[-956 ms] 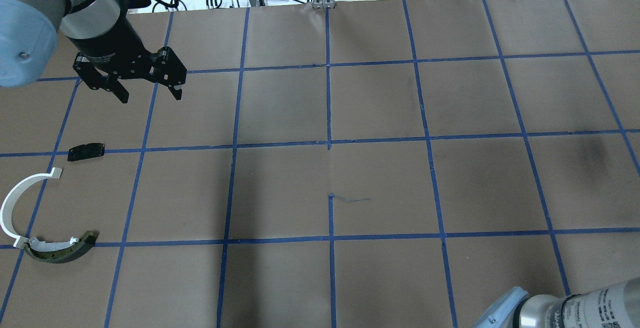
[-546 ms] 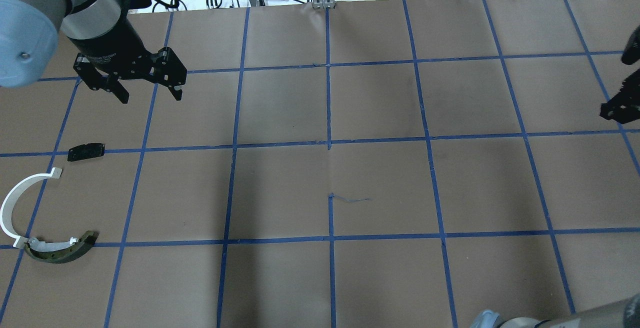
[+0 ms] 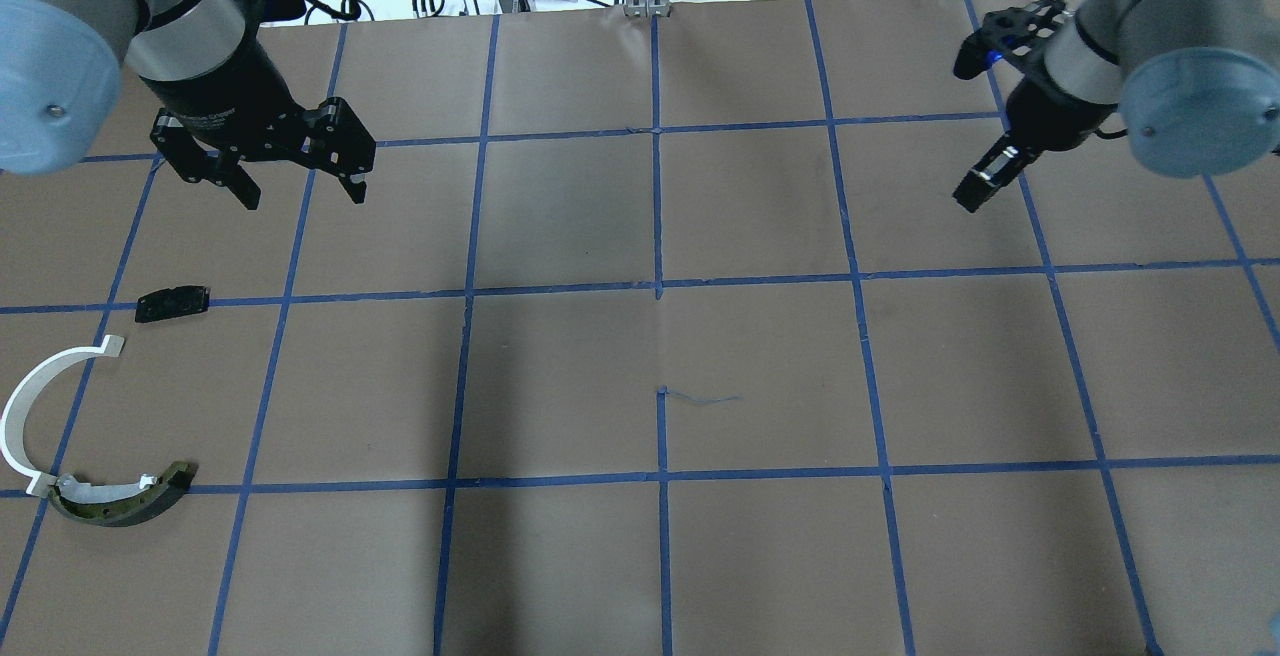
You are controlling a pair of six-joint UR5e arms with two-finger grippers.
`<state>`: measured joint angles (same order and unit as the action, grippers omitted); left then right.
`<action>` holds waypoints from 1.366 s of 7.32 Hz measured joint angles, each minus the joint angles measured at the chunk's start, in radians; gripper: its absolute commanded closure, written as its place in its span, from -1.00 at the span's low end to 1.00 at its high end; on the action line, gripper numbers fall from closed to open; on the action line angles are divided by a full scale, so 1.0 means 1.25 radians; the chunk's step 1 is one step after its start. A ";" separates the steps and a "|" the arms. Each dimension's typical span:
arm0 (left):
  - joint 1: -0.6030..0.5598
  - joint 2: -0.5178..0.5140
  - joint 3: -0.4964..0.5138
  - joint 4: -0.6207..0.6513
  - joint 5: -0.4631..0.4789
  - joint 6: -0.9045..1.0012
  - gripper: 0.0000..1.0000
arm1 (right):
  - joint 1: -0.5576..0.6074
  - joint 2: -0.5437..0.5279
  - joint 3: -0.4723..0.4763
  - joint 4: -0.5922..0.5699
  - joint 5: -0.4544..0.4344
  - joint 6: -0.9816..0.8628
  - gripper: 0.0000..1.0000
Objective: Place bearing gear from tray to pile
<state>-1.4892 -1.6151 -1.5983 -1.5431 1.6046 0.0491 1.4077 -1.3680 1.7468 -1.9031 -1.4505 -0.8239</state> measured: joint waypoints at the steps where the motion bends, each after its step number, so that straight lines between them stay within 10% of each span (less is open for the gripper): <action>1: 0.001 0.000 0.000 0.001 0.000 0.000 -1.00 | 0.071 0.003 0.011 -0.022 -0.003 0.108 0.45; 6: 0.008 -0.001 0.002 0.004 -0.001 0.002 -1.00 | 0.340 0.133 0.085 -0.347 -0.011 0.588 0.36; 7: 0.010 -0.007 0.002 0.004 -0.001 0.008 -1.00 | 0.376 0.172 0.086 -0.407 -0.013 0.665 0.13; 9: 0.012 -0.018 0.001 0.005 0.000 0.022 -1.00 | 0.406 0.210 0.083 -0.466 -0.016 0.725 -0.99; 10: 0.013 -0.024 0.000 0.006 -0.001 0.019 -1.00 | 0.405 0.212 0.079 -0.470 -0.030 0.717 -1.00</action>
<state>-1.4735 -1.6448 -1.5984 -1.5361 1.6032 0.0727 1.9143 -1.1034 1.8459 -2.4911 -1.4876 0.0722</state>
